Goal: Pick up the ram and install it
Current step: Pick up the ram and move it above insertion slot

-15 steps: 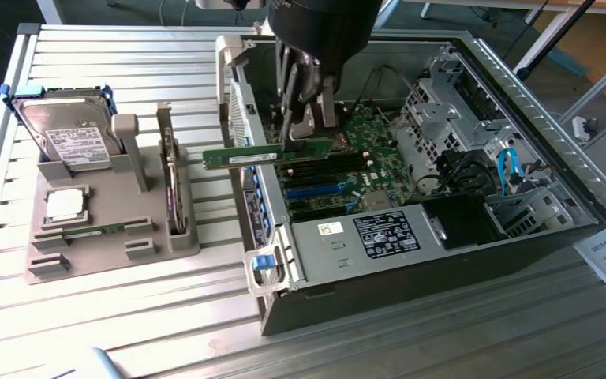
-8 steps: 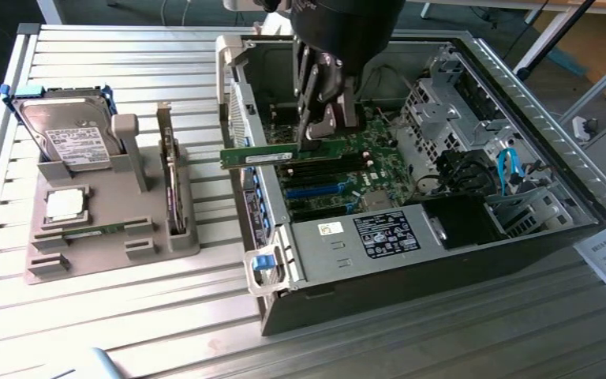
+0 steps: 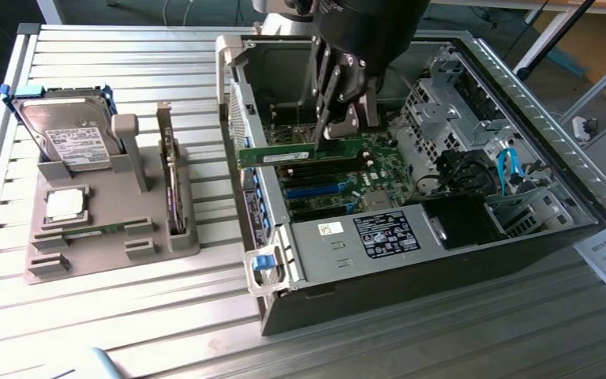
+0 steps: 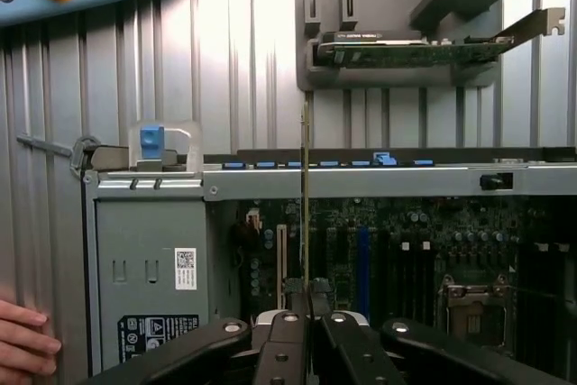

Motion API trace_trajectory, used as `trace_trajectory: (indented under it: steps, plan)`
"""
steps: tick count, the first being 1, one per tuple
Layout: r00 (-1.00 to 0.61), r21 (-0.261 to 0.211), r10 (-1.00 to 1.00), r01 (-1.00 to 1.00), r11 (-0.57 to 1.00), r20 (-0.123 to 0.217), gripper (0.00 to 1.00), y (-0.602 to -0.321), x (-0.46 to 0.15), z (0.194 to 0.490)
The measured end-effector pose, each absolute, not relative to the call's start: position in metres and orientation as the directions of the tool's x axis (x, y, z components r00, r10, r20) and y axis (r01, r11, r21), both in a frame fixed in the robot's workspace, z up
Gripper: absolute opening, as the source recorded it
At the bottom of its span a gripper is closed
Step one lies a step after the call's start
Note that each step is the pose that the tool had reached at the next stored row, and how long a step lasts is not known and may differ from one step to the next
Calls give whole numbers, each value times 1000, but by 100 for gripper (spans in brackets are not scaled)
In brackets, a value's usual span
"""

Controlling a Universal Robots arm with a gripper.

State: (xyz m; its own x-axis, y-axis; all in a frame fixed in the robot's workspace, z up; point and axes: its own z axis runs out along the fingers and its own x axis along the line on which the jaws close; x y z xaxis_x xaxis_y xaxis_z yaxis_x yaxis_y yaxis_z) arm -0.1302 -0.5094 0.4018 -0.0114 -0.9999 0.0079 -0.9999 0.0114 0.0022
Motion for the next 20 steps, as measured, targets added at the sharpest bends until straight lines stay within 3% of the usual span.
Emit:
trace_trajectory:
  steps: [20]
  plan:
    - [-11, 2, -1000, -1000, 11, 8, 12, -513, -91, 402]
